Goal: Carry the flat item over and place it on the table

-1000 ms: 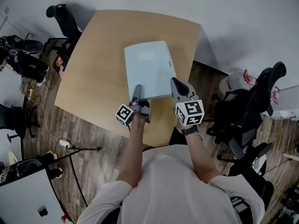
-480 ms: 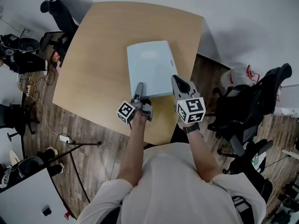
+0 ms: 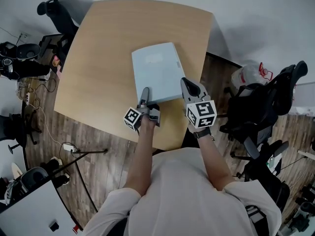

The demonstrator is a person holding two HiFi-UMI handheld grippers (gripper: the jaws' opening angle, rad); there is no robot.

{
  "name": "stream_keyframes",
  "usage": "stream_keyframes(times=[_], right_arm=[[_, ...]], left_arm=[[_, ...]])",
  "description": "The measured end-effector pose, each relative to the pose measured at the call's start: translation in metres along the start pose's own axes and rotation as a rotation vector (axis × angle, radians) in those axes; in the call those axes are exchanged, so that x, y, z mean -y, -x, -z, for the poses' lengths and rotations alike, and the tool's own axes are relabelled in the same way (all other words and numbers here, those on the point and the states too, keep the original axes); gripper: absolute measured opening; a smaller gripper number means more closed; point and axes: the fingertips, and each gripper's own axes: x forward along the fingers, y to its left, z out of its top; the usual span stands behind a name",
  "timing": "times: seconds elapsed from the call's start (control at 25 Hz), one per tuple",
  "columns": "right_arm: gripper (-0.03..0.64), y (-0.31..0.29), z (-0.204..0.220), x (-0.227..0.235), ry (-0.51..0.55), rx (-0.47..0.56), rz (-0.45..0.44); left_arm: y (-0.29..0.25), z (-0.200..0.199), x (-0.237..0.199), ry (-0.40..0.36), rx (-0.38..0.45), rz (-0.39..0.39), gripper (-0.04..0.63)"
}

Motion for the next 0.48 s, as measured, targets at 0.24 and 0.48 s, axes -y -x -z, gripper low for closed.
stream_keyframes(times=[0.24, 0.48], right_arm=[[0.012, 0.005, 0.005, -0.003, 0.010, -0.011, 0.010], [0.012, 0.011, 0.010, -0.004, 0.014, -0.021, 0.022]], left_arm=[[0.001, -0.003, -0.005, 0.012, 0.008, 0.002, 0.296], [0.001, -0.003, -0.007, 0.012, 0.008, 0.002, 0.296]])
